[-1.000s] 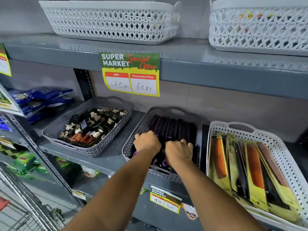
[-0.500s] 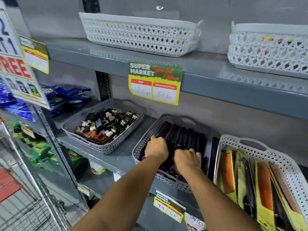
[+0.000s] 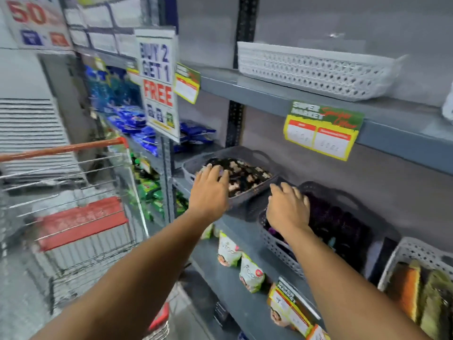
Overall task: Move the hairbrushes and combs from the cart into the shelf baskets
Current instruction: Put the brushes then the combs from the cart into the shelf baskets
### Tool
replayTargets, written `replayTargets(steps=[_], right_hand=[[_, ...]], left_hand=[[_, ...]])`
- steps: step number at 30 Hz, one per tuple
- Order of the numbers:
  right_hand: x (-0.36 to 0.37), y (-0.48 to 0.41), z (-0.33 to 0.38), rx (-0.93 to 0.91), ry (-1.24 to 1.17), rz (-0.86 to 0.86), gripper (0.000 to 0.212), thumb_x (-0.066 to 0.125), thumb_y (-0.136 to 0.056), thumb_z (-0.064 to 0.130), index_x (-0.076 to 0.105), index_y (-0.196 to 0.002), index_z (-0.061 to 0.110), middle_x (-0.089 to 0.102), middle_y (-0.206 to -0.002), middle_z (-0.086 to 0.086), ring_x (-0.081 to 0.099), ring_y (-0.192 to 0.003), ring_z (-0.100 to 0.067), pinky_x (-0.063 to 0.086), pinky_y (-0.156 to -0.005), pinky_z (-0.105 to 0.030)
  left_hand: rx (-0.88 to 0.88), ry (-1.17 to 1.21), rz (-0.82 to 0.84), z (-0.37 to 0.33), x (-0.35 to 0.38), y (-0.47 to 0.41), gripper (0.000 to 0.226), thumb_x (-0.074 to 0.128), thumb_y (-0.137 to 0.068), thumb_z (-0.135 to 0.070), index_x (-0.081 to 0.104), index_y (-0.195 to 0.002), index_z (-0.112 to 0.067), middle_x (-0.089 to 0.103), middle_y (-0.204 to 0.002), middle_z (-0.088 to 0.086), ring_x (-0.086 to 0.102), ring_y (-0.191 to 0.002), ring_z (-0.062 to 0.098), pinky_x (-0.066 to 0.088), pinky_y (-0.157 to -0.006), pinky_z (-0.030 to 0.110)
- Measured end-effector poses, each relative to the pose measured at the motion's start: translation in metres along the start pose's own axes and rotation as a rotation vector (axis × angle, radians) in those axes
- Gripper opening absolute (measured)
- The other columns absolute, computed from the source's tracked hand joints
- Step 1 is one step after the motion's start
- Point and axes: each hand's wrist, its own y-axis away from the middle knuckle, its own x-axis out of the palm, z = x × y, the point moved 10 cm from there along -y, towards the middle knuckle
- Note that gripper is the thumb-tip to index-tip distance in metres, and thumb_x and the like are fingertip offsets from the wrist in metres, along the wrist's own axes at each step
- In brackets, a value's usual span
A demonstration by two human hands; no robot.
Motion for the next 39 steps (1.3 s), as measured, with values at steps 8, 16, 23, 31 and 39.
replayTargets(steps=[8, 16, 23, 31, 39], right_hand=[[0.035, 0.015, 0.188, -0.375, -0.109, 0.093, 0.045, 0.040, -0.096, 0.027, 0.039, -0.141, 0.022, 0.032, -0.154, -0.002, 0.020, -0.143, -0.025, 0.017, -0.113, -0.047], [0.099, 0.065, 0.335, -0.612, -0.173, 0.232, 0.058, 0.050, -0.092, 0.022, 0.028, -0.147, 0.021, 0.020, -0.160, -0.007, 0.012, -0.146, -0.028, 0.012, -0.115, -0.050], [0.196, 0.096, 0.409, -0.683, -0.189, 0.392, 0.066, 0.051, -0.091, 0.017, 0.021, -0.150, 0.020, 0.012, -0.161, -0.010, 0.004, -0.148, -0.028, 0.005, -0.117, -0.046], [0.301, 0.132, 0.440, -0.707, -0.101, 0.574, 0.075, 0.054, -0.089, 0.014, 0.013, -0.152, 0.019, 0.008, -0.162, -0.012, 0.002, -0.148, -0.030, 0.001, -0.117, -0.044], [0.395, 0.174, 0.419, -0.560, -0.042, 0.837, 0.051, 0.048, -0.092, 0.018, 0.037, -0.141, 0.016, 0.044, -0.140, -0.015, 0.042, -0.126, -0.034, 0.043, -0.094, -0.048]], left_hand=[[-0.405, -0.083, 0.023, 0.188, -0.023, 0.100, 0.056, 0.035, -0.093, -0.021, 0.029, -0.148, -0.010, 0.023, -0.158, 0.019, 0.015, -0.146, 0.037, 0.018, -0.116, 0.049], [-0.682, -0.127, 0.104, 0.318, 0.006, 0.204, 0.058, 0.040, -0.095, -0.017, 0.020, -0.149, -0.008, 0.019, -0.157, 0.021, 0.015, -0.145, 0.037, 0.021, -0.117, 0.050], [-0.815, -0.063, 0.197, 0.385, 0.074, 0.274, 0.057, 0.034, -0.099, -0.027, 0.017, -0.150, -0.006, 0.027, -0.153, 0.020, 0.025, -0.139, 0.035, 0.027, -0.114, 0.047], [-1.094, 0.172, 0.217, 0.429, 0.160, 0.344, 0.064, 0.021, -0.095, -0.039, 0.020, -0.149, -0.006, 0.038, -0.146, 0.017, 0.040, -0.130, 0.033, 0.038, -0.107, 0.049], [-1.554, 0.417, 0.353, 0.413, 0.261, 0.445, 0.058, 0.046, -0.094, -0.011, 0.024, -0.146, 0.003, 0.045, -0.137, 0.027, 0.045, -0.122, 0.041, 0.042, -0.100, 0.049]])
